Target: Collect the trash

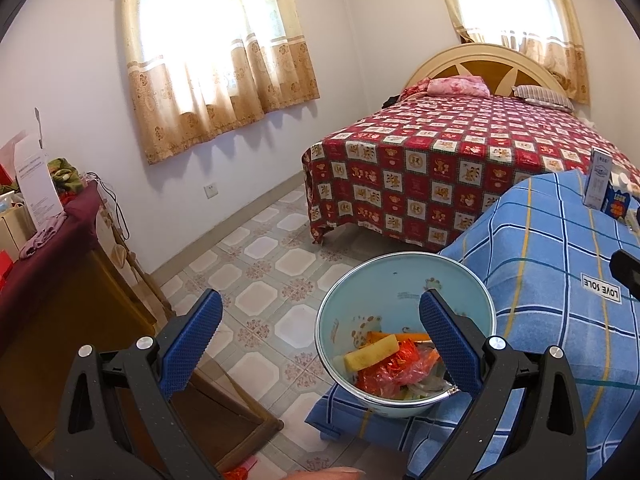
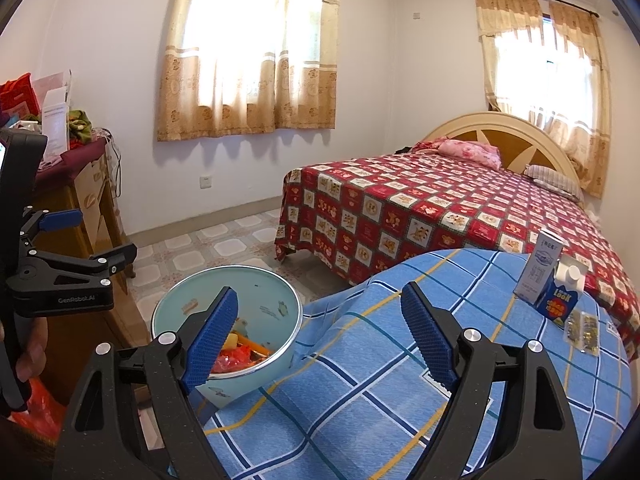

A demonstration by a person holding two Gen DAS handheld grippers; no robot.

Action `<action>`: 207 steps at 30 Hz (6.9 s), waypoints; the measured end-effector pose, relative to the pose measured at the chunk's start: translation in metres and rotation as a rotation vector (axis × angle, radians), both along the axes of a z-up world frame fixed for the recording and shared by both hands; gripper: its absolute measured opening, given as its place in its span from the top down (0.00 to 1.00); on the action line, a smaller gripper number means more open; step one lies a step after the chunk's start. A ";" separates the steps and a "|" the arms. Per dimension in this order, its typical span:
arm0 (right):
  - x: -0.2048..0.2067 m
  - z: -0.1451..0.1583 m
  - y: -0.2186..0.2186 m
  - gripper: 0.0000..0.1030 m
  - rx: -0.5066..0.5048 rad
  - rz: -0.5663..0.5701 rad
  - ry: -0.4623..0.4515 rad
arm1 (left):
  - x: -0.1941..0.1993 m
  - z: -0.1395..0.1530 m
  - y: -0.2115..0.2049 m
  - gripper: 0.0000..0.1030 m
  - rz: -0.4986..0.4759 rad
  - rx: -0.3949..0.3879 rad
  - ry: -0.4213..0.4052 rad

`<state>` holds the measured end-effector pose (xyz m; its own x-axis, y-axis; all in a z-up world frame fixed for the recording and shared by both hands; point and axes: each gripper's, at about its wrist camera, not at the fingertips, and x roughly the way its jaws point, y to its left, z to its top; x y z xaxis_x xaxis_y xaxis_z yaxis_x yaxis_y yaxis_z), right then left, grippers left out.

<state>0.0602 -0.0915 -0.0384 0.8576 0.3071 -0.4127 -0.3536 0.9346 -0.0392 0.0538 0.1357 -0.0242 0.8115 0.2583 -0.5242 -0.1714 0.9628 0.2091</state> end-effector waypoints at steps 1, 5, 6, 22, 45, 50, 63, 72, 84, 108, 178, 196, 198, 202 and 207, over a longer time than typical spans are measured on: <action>0.000 -0.001 -0.001 0.19 -0.002 -0.004 0.000 | 0.000 0.000 0.000 0.06 -0.001 0.000 0.000; 0.003 -0.005 -0.015 0.17 -0.023 -0.049 -0.002 | 0.000 -0.001 0.000 0.06 -0.002 0.000 0.000; 0.003 -0.006 -0.016 0.16 -0.026 -0.056 -0.001 | 0.000 -0.001 0.000 0.06 -0.004 0.001 0.003; 0.067 -0.078 -0.284 0.11 0.129 -0.697 0.392 | 0.011 -0.033 -0.014 0.06 -0.054 -0.010 0.090; 0.118 -0.129 -0.367 0.04 0.090 -0.721 0.545 | 0.010 -0.030 -0.009 0.06 -0.047 -0.050 0.047; 0.118 -0.128 -0.357 0.04 0.103 -0.775 0.518 | 0.011 -0.026 0.000 0.06 0.004 -0.049 0.015; 0.129 -0.126 -0.358 0.04 0.105 -0.778 0.521 | 0.016 -0.021 0.024 0.06 0.039 -0.104 0.047; 0.129 -0.126 -0.358 0.04 0.105 -0.778 0.521 | 0.008 0.004 0.052 0.06 0.053 -0.157 -0.015; 0.129 -0.126 -0.358 0.04 0.105 -0.778 0.521 | -0.032 0.047 0.078 0.06 0.194 -0.204 -0.283; 0.129 -0.126 -0.358 0.04 0.105 -0.778 0.521 | -0.013 0.015 -0.063 0.06 -0.089 -0.091 -0.099; 0.128 -0.126 -0.356 0.04 0.107 -0.784 0.520 | 0.017 -0.039 -0.113 0.06 -0.119 0.055 0.079; 0.068 -0.074 -0.359 0.05 0.158 -0.806 0.308 | -0.003 -0.015 -0.174 0.06 -0.257 0.056 0.025; 0.047 -0.056 -0.350 0.05 0.124 -0.824 0.236 | -0.008 -0.012 -0.175 0.06 -0.270 0.055 0.019; -0.028 -0.003 -0.312 0.05 0.118 -0.812 0.049 | -0.022 -0.006 -0.176 0.06 -0.310 0.047 0.005; -0.120 0.010 -0.241 0.05 0.090 -0.744 0.002 | -0.040 0.001 -0.170 0.06 -0.351 0.011 -0.017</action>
<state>-0.0596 -0.3323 -0.0283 0.8514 -0.3210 -0.4149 0.3731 0.9265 0.0488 0.0141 -0.0342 -0.0236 0.8606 -0.0327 -0.5082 0.1665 0.9612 0.2200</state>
